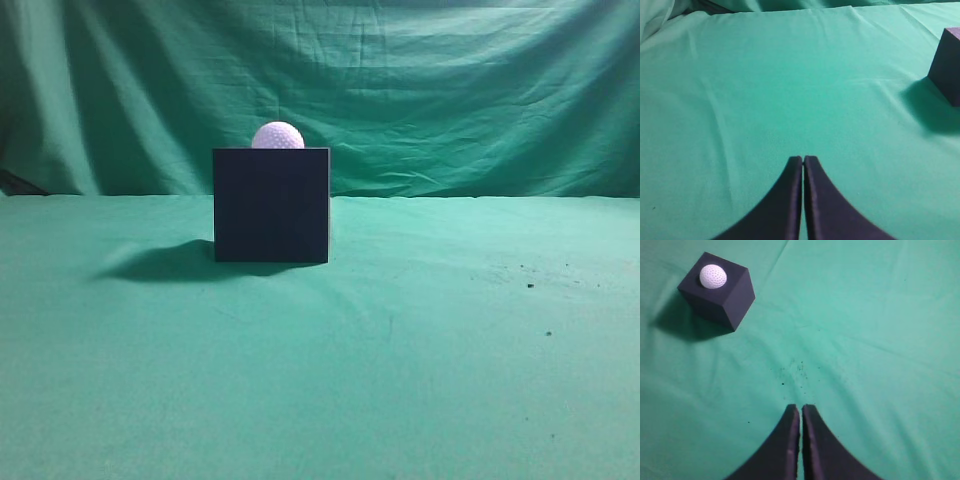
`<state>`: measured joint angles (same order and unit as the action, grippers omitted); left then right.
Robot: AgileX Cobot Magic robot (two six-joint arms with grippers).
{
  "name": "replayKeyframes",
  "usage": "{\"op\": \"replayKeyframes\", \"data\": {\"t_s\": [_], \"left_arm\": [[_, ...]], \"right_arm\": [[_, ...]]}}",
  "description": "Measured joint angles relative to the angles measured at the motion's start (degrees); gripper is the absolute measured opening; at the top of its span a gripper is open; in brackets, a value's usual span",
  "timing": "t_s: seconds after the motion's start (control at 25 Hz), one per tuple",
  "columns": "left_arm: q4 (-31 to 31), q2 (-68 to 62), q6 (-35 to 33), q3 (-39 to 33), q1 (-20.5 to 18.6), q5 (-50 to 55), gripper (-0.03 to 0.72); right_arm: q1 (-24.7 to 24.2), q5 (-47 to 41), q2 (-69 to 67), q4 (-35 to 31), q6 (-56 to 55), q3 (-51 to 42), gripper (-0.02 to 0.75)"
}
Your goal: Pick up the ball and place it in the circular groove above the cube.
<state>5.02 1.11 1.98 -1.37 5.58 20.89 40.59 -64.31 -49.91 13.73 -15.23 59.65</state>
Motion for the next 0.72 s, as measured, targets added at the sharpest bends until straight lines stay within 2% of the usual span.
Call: {"op": "replayKeyframes", "data": {"t_s": [0.2,0.4,0.6,0.72], "left_arm": [[0.0,0.0,0.0,0.0,0.0,0.0,0.0],[0.0,0.0,0.0,0.0,0.0,0.0,0.0],[0.0,0.0,0.0,0.0,0.0,0.0,0.0],[0.0,0.0,0.0,0.0,0.0,0.0,0.0]], "right_arm": [[0.0,10.6,15.7,-1.5,-2.5,-16.4,0.0],[0.0,20.0,28.0,-2.5,-2.9,-28.9,0.0],[0.0,24.1,35.9,-9.0,-3.0,-33.4,0.0],[0.0,24.1,36.9,-9.8,-3.0,-33.5,0.0]]}}
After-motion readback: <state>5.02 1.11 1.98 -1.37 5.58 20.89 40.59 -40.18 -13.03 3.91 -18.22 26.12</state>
